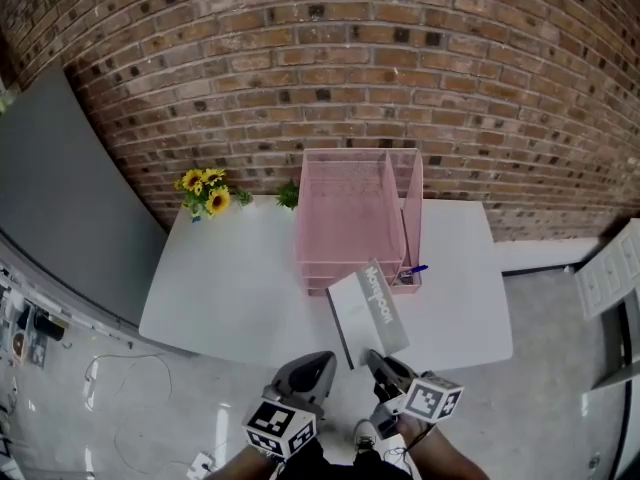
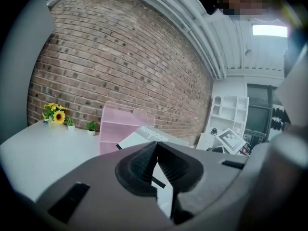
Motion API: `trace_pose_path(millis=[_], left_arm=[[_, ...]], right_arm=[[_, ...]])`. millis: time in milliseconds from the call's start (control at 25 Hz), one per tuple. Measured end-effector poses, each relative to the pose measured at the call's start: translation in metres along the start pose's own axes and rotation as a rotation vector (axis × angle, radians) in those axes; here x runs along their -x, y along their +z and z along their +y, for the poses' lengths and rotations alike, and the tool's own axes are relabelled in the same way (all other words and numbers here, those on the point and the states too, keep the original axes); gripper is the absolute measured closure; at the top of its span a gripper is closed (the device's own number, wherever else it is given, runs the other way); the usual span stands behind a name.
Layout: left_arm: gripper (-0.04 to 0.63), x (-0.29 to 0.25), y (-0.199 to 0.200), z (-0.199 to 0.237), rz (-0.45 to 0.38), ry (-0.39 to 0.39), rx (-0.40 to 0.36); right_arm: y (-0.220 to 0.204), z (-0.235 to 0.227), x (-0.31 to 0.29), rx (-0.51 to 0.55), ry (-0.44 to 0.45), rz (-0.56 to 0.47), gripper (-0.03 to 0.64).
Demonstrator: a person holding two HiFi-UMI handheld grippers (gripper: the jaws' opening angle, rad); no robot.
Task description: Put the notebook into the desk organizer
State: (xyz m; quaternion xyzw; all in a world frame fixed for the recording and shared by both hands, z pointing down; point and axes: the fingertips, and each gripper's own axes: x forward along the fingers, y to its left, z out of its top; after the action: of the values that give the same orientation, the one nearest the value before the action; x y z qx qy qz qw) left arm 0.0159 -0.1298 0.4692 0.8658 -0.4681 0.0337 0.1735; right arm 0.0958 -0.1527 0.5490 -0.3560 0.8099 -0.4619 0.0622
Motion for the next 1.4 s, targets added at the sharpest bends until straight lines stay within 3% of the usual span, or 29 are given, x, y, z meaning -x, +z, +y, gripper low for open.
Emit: trace_pose_path(millis=[200,400,680,1400], left_arm=[[0.591,0.008,0.001,0.017,0.007,-0.011,0.005],[0.591,0.012,0.000,0.034,0.015,-0.019,0.011],[0.591,0.007,-0.002,0.047,0.036,-0.048,0.021],[0.591,-0.004,-0.007,0.058,0.063,-0.102,0.024]], right_arm=[[-0.009,0.010,-0.017,-0.269,0.118,-0.072,0.604],[-0.016,0.011,-0.031,-0.375,0.161,-0.114,0.604],[-0.026,0.011,-0.038,-0.428,0.187,-0.151,0.604],[-0.025,0.016,-0.037,-0.398,0.246,-0.198,0.604]])
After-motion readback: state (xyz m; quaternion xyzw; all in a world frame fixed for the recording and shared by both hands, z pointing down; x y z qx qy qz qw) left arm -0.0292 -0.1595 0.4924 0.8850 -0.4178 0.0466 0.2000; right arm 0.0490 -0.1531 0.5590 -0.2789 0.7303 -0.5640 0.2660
